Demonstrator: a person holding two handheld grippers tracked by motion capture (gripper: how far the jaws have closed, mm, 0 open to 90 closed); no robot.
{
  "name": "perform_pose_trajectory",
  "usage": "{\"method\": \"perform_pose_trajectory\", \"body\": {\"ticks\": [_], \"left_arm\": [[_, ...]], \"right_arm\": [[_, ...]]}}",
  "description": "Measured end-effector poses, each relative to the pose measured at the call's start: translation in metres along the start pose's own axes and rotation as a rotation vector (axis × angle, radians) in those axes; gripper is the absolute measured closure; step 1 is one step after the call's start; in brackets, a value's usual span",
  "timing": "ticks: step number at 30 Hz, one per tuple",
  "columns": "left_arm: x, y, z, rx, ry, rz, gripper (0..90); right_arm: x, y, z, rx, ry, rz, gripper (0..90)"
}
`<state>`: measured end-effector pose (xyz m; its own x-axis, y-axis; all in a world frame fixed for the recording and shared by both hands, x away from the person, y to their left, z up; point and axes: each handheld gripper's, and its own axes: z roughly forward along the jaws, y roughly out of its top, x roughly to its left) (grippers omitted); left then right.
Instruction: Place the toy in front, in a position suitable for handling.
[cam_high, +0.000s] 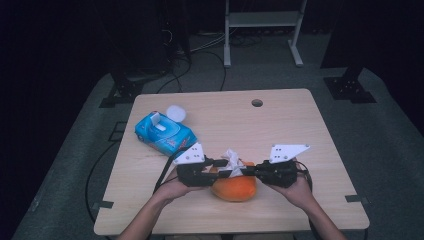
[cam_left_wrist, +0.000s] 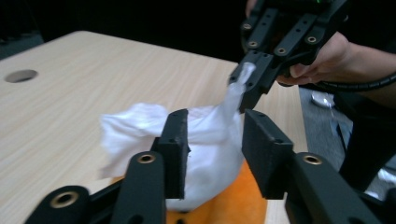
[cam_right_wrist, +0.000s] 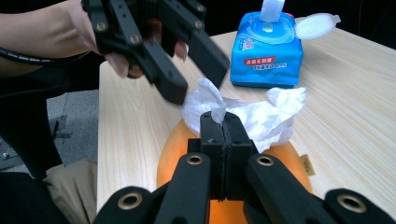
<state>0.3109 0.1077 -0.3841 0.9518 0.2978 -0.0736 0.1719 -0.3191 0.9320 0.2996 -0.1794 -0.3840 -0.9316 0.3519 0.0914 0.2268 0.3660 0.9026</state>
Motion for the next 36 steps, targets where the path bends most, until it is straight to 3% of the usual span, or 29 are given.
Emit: {"method": "perform_pose_trajectory", "body": {"ticks": [4, 8, 11, 14, 20, 24, 26, 28, 30, 36], "left_arm": [[0.008, -0.006, -0.010, -0.008, 0.036, -0.017, 56.3], [0.013, -0.020, -0.011, 0.019, 0.051, -0.039, 54.2], [0.015, -0.030, -0.004, 0.037, 0.038, -0.060, 53.2], [0.014, -0.035, 0.002, 0.052, 0.029, -0.064, 53.3], [0.008, -0.042, 0.008, 0.061, 0.020, -0.067, 54.5], [0.004, -0.046, 0.006, 0.082, 0.021, -0.050, 54.5], [0.003, -0.047, 0.006, 0.081, 0.019, -0.052, 54.5], [0.003, -0.049, 0.006, 0.080, 0.018, -0.054, 54.5], [0.002, -0.048, 0.006, 0.082, 0.016, -0.049, 54.3], [0.002, -0.043, 0.003, 0.077, 0.019, -0.018, 41.1]], "right_arm": [[-0.002, -0.003, -0.014, 0.003, -0.006, 0.004, 89.1], [-0.005, -0.007, -0.034, 0.011, 0.006, 0.017, 89.0], [-0.008, -0.011, -0.047, 0.034, 0.018, 0.026, 88.6], [-0.009, -0.013, -0.049, 0.056, 0.012, 0.036, 88.0], [-0.010, -0.014, -0.022, 0.112, -0.035, 0.027, 86.4], [0.001, -0.017, 0.008, 0.171, -0.047, -0.033, 78.1], [0.004, -0.018, 0.011, 0.179, -0.055, -0.050, 75.8], [0.009, -0.020, 0.015, 0.180, -0.079, -0.061, 66.9], [0.010, -0.022, 0.015, 0.178, -0.078, -0.058, 66.4], [0.010, -0.032, 0.021, 0.176, -0.052, -0.046, 64.9]]}}
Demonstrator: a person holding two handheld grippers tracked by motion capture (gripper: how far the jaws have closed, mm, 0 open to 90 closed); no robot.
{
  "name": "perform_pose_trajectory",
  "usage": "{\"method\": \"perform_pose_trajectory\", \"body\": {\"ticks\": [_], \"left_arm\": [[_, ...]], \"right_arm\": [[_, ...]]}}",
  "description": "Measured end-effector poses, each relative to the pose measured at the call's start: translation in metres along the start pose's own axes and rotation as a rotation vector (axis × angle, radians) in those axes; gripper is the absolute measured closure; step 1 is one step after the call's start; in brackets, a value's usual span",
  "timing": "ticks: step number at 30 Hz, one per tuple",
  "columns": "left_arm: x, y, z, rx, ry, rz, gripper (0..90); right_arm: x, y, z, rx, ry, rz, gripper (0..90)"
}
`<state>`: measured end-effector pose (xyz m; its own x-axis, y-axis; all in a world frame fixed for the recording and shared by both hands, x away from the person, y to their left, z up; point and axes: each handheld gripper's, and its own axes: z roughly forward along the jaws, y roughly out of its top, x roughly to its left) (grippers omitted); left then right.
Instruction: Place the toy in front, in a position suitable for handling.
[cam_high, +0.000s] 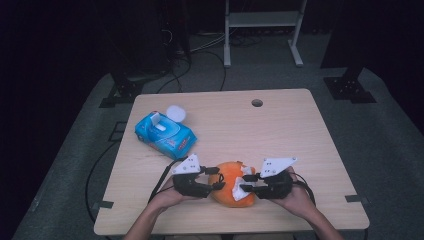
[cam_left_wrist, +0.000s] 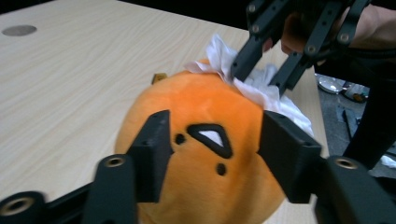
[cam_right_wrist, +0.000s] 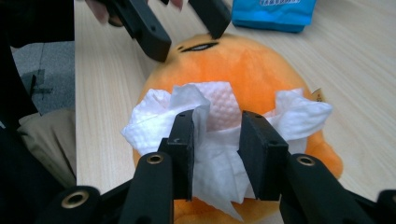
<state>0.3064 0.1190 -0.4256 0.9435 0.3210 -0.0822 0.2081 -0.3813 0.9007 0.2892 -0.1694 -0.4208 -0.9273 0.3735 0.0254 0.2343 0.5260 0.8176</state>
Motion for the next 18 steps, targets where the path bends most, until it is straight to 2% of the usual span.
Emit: {"method": "perform_pose_trajectory", "body": {"ticks": [1, 2, 6, 8, 11, 12, 16, 18], "left_arm": [[0.002, -0.002, 0.001, 0.017, 0.011, 0.012, 37.1], [0.002, -0.004, 0.003, 0.028, 0.011, 0.017, 37.2], [0.002, -0.008, 0.005, 0.046, -0.024, 0.016, 41.0], [0.000, -0.007, 0.004, 0.049, -0.037, 0.016, 41.4], [-0.002, -0.008, 0.004, 0.053, -0.060, 0.010, 41.4], [-0.002, -0.009, 0.004, 0.055, -0.063, 0.009, 41.7], [-0.003, -0.009, 0.006, 0.061, -0.056, -0.002, 43.2], [-0.003, -0.011, 0.007, 0.058, -0.058, -0.014, 43.1]], "right_arm": [[-0.001, -0.002, 0.001, 0.001, 0.009, 0.005, 65.4], [-0.001, -0.002, 0.001, 0.002, 0.003, -0.003, 66.7], [0.001, -0.001, 0.000, 0.047, -0.017, -0.007, 82.2], [-0.001, -0.001, -0.001, 0.048, -0.034, -0.005, 85.9], [-0.006, -0.002, -0.003, 0.044, -0.057, 0.012, 87.2], [-0.010, -0.003, -0.005, 0.044, -0.065, 0.037, 87.6], [-0.012, -0.004, -0.005, 0.042, -0.044, 0.057, 85.9], [-0.010, -0.004, -0.007, 0.019, -0.052, 0.049, 78.6]]}}
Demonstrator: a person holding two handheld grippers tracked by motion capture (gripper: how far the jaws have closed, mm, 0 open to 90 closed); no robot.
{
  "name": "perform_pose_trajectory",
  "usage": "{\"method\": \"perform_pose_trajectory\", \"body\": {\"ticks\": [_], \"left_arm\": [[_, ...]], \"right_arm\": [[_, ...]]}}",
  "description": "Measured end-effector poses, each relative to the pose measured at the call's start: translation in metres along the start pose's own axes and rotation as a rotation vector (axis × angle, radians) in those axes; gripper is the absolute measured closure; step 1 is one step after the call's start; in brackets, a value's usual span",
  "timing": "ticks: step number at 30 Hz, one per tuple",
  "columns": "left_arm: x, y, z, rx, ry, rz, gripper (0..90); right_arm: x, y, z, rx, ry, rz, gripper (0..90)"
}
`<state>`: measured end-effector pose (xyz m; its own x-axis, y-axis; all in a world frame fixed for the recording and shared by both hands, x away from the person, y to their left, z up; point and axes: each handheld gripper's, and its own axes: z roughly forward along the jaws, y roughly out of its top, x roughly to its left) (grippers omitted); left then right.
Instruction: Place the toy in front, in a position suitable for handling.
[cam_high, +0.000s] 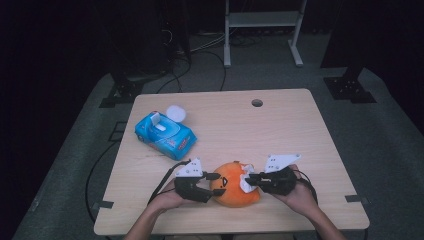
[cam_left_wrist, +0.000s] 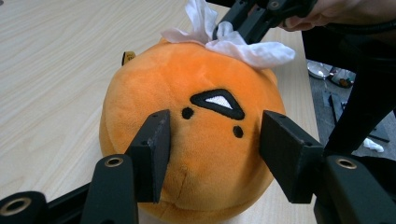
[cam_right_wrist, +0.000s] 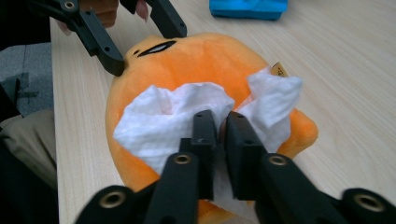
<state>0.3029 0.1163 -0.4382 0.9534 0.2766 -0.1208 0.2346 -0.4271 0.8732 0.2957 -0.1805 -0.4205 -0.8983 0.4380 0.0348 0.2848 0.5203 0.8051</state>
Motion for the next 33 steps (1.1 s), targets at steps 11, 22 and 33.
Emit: {"method": "perform_pose_trajectory", "body": {"ticks": [11, 22, 33], "left_arm": [[-0.001, -0.001, 0.000, 0.007, 0.005, -0.006, 43.1], [-0.001, 0.007, -0.007, -0.028, 0.032, 0.036, 32.2], [0.000, -0.002, 0.001, 0.022, 0.020, 0.051, 38.5]], "right_arm": [[-0.003, -0.004, -0.002, -0.033, 0.100, 0.039, 66.0], [0.007, -0.006, 0.005, -0.010, 0.103, -0.038, 64.7], [0.004, -0.002, 0.009, 0.035, 0.058, -0.017, 87.8]]}}
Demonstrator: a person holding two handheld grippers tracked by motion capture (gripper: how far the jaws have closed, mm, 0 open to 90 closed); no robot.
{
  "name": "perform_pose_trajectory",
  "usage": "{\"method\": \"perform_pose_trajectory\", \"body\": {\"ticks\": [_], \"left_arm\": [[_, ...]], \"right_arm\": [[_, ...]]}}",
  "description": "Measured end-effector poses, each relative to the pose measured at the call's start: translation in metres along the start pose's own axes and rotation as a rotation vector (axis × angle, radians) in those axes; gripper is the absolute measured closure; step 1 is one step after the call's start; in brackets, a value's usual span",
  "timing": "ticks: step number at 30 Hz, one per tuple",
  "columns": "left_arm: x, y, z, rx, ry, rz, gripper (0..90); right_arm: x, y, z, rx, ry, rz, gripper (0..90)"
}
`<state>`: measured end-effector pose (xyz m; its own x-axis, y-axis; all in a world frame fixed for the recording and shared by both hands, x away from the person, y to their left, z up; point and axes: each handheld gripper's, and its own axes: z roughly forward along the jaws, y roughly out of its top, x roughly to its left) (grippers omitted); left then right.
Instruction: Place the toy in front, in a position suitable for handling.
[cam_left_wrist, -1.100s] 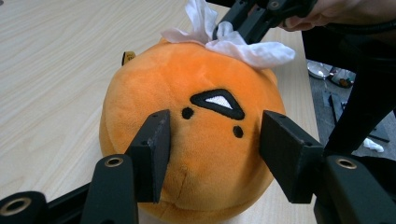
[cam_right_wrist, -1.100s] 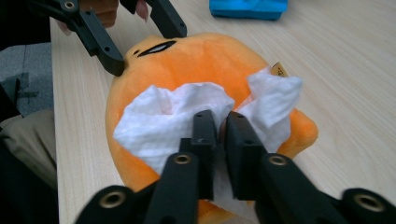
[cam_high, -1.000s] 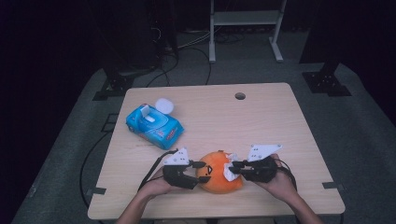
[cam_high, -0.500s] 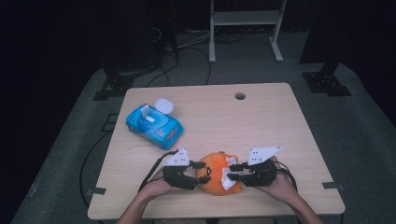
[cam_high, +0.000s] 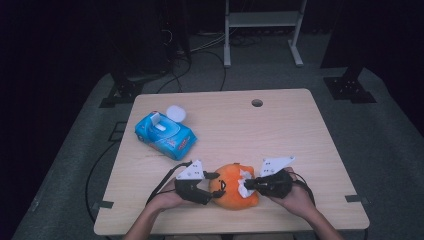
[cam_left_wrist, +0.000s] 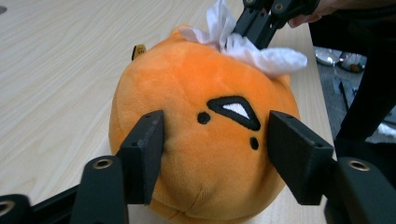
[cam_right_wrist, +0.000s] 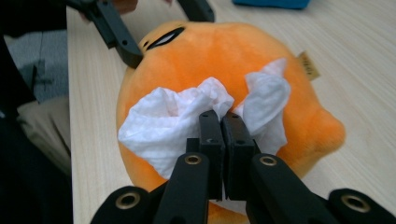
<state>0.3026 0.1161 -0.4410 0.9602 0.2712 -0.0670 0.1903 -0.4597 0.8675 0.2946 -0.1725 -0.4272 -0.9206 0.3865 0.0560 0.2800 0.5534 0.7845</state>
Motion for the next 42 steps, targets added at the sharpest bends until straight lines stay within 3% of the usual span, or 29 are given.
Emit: {"method": "perform_pose_trajectory", "body": {"ticks": [3, 10, 15, 19, 29, 33, 37, 40, 42], "left_arm": [[0.001, -0.001, 0.001, -0.003, 0.014, -0.028, 41.3], [0.003, -0.001, 0.003, -0.010, 0.057, -0.071, 44.0], [0.005, 0.000, 0.006, -0.021, 0.074, -0.108, 44.2], [0.007, -0.001, 0.006, -0.021, 0.084, -0.119, 44.2], [0.012, 0.000, 0.007, -0.042, 0.082, -0.157, 44.0], [0.015, -0.001, 0.008, -0.050, 0.087, -0.175, 44.0], [0.014, -0.001, 0.008, -0.050, 0.089, -0.175, 43.9], [0.013, 0.003, 0.006, -0.057, 0.074, -0.154, 41.8], [0.013, 0.005, 0.004, -0.059, 0.065, -0.150, 35.0]], "right_arm": [[-0.005, -0.001, -0.006, -0.027, -0.002, 0.043, 88.2], [-0.009, -0.001, -0.019, -0.071, -0.030, 0.087, 88.5], [0.005, 0.007, -0.018, -0.090, -0.013, 0.051, 88.5], [0.015, 0.012, -0.009, -0.065, -0.022, -0.004, 88.5], [-0.007, -0.007, -0.025, -0.050, -0.096, 0.054, 88.5], [0.005, 0.003, -0.025, -0.084, -0.056, 0.027, 88.5], [0.020, 0.010, -0.012, -0.053, -0.046, -0.038, 88.4], [0.014, 0.006, -0.010, -0.046, -0.047, -0.016, 88.4], [0.011, 0.004, -0.010, -0.041, -0.053, -0.001, 88.4]]}}
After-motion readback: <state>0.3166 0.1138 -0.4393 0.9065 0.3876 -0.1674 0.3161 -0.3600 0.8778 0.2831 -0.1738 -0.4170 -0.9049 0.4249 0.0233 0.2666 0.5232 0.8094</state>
